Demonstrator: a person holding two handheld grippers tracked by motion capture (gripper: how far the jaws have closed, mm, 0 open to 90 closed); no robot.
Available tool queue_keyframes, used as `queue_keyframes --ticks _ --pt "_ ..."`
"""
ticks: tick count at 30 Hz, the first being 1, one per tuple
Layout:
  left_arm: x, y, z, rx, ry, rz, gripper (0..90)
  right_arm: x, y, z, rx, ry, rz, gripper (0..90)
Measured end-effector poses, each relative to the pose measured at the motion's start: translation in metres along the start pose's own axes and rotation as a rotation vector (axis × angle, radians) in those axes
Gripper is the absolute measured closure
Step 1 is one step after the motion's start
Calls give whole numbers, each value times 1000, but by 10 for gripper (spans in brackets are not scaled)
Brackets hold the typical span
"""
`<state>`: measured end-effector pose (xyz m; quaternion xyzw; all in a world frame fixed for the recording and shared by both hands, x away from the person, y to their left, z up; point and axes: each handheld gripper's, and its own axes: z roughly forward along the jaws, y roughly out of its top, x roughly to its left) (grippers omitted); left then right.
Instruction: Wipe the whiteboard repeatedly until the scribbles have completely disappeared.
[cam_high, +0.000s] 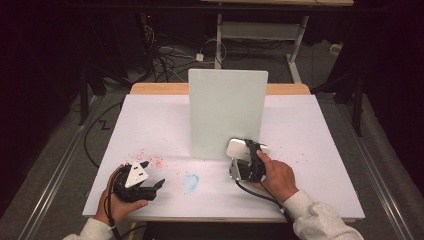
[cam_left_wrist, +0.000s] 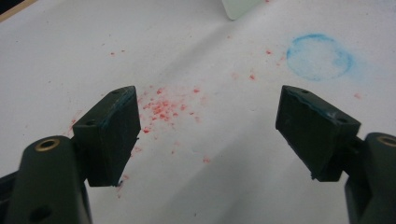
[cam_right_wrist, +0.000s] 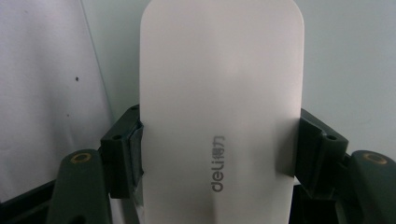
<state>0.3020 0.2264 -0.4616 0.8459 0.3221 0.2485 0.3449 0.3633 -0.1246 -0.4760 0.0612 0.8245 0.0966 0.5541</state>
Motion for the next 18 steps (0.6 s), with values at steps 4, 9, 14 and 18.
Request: queue_keyframes --ticks 4,9,14,18 --pt "0 1 0 -6 5 14 209 -4 4 1 -3 -7 19 304" --pt "-1 1 1 -2 -3 0 209 -11 16 2 -15 -21 49 305" --pt "0 0 1 -3 -4 -2 208 -14 31 5 -45 -31 65 305" --pt "0 0 1 -5 -4 -1 205 -13 44 7 -64 -35 63 305"
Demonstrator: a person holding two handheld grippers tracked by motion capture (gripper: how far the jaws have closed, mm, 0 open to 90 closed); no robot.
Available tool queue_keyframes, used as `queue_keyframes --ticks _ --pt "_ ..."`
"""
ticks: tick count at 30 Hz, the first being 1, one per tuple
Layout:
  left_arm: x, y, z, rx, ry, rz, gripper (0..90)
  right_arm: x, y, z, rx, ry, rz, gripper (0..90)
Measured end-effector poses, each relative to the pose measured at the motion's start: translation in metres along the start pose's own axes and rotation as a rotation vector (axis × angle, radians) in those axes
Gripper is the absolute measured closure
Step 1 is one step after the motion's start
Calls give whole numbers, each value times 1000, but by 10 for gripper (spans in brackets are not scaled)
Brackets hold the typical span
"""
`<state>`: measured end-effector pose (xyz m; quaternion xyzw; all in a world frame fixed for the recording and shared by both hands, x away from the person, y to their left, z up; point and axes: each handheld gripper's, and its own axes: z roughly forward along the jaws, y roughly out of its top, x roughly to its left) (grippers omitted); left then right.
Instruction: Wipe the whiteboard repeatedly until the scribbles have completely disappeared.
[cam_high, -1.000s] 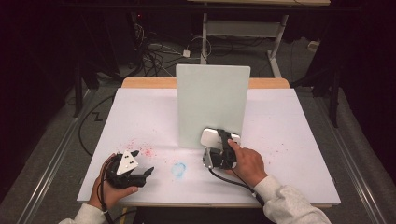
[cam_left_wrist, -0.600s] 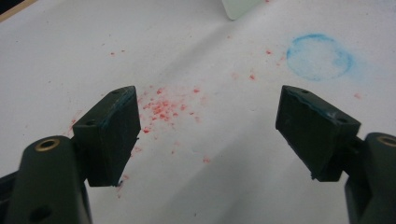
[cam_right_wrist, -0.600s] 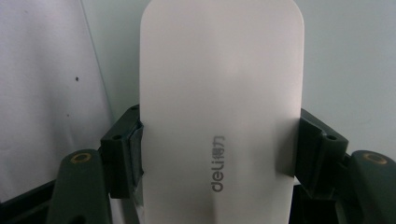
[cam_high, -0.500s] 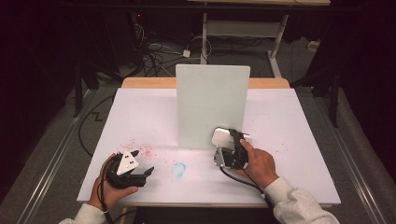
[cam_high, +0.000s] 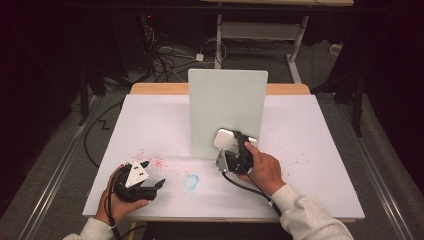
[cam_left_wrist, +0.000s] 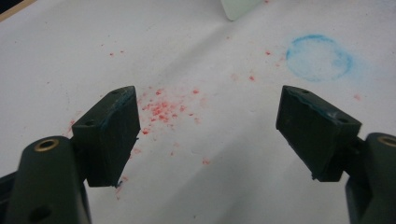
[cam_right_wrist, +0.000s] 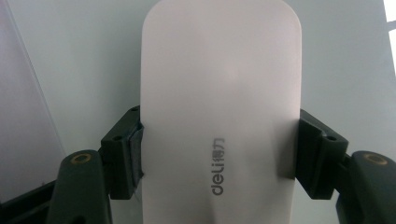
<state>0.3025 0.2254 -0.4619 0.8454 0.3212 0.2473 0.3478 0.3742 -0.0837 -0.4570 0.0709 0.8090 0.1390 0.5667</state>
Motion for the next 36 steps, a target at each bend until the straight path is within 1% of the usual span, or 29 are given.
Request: queue_keyframes --ticks 4,8,9,10,11,12,13,15,16,17,19,21,22,23,24,26,28,30,32,34,35,36 --pt "0 0 0 0 -2 -1 205 6 12 3 -21 9 -4 305" --pt "0 0 0 2 -2 3 205 14 23 6 -45 5 -17 305" --pt "1 0 0 4 -2 5 205 17 27 6 -33 18 -22 304" --pt "1 0 0 4 -2 4 205 23 33 8 -45 25 -47 304" --pt "1 0 0 4 -2 3 205 23 33 8 -45 25 -47 304" --pt "1 0 -1 2 -2 2 205 28 37 9 -52 31 -60 304" --pt "1 -1 -1 1 -3 2 205 32 40 10 -57 26 -82 305" --pt "1 -1 -1 0 -4 2 205 39 45 10 -46 34 -98 305" --pt "1 -1 -1 -1 -5 1 205 42 47 11 -53 27 -99 305" --pt "1 -1 -1 0 -5 1 205 43 48 11 -46 32 -104 305" --pt "1 -1 -1 1 -6 1 205 46 49 11 -49 29 -109 305" --pt "1 -1 0 1 -8 3 205 49 48 11 -43 33 -114 305" --pt "1 -1 0 2 -6 4 205 50 48 11 -37 43 -123 304" --pt "1 -1 0 2 -6 3 205 52 47 11 -38 38 -128 305" --pt "1 -1 -1 2 -7 4 205 53 46 10 -33 46 -136 305" --pt "1 -1 -1 2 -6 3 205 52 44 10 -37 44 -145 305" --pt "1 -1 -1 2 -5 2 205 51 39 9 -29 44 -147 305" --pt "1 -1 -1 0 -5 -1 205 46 33 7 -21 43 -144 305" --pt "1 -1 -1 0 -4 -1 205 38 25 5 -8 46 -121 305" --pt "0 -1 -1 0 -4 2 205 29 17 3 0 35 -92 305" --pt "0 -1 -1 1 -3 3 205 24 13 3 -5 26 -76 305" --pt "0 0 -1 3 -3 4 205 19 9 2 8 27 -59 305"
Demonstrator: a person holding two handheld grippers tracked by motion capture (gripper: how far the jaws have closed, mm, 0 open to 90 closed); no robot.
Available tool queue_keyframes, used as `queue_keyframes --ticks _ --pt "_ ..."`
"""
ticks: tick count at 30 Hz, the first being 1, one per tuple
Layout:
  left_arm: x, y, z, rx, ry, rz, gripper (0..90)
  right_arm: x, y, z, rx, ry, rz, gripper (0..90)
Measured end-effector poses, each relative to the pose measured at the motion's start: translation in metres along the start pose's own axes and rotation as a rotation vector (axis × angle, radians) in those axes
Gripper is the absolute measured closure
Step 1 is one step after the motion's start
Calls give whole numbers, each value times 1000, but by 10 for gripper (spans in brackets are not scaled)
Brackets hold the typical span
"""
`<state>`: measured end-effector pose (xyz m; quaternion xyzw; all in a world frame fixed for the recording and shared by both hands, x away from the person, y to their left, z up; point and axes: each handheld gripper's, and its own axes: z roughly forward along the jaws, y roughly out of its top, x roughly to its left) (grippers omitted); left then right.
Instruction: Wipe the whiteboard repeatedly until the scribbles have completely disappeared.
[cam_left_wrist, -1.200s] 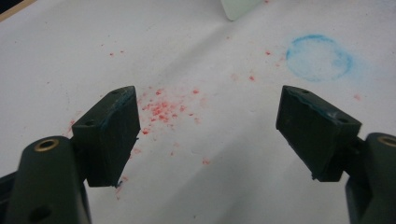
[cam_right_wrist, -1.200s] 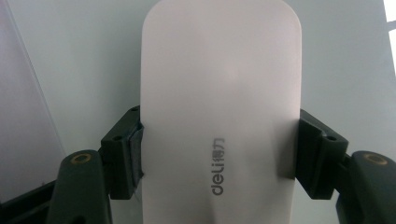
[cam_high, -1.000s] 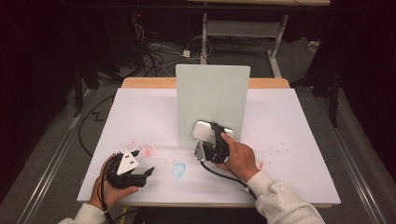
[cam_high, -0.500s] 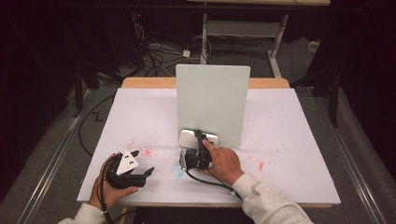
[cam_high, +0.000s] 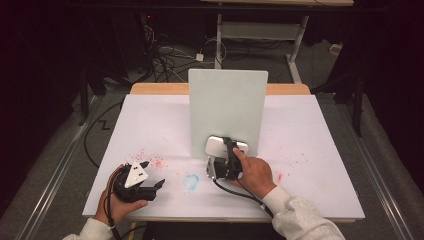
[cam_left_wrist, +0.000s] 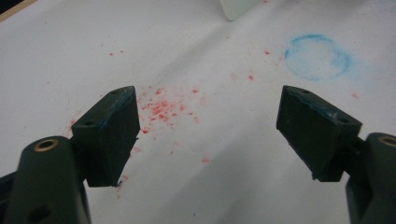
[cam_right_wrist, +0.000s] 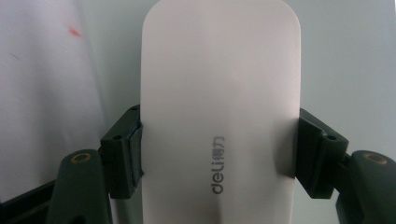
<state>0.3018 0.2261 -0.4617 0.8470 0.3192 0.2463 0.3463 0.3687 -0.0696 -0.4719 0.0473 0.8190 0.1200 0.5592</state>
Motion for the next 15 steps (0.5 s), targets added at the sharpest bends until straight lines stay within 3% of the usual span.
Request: queue_keyframes --ticks 7,15 --pt "0 0 1 3 1 -1 205 -25 -26 -6 23 -20 92 305" --pt "0 0 1 2 0 -2 205 -39 -44 -10 41 -31 133 305"
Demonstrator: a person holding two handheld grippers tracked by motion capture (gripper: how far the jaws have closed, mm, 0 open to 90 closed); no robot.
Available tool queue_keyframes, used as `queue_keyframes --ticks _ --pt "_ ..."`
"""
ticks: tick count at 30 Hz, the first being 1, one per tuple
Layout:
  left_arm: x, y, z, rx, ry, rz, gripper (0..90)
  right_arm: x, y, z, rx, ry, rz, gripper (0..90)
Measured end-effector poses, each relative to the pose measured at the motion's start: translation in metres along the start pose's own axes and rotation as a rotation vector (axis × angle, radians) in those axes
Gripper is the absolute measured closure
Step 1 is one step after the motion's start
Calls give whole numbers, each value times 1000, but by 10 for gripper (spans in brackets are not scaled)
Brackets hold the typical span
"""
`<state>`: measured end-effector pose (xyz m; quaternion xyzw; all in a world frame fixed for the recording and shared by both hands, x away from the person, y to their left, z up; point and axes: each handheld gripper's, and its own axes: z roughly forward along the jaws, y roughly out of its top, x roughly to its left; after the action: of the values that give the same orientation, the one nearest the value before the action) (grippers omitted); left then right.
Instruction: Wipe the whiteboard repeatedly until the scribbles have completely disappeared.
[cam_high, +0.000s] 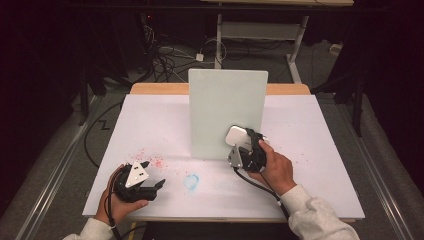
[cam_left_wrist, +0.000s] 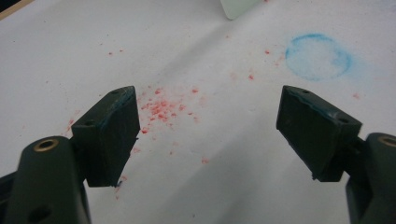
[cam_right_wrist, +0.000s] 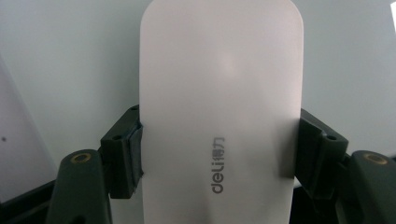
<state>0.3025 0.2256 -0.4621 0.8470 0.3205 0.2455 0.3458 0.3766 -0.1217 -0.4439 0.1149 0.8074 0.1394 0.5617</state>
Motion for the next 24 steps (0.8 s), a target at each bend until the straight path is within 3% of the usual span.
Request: queue_keyframes --ticks 15,24 --pt "0 0 0 0 1 2 205 -24 -25 -4 34 -3 103 305" --pt "0 0 0 2 2 4 205 -23 -27 -4 30 -9 110 305"
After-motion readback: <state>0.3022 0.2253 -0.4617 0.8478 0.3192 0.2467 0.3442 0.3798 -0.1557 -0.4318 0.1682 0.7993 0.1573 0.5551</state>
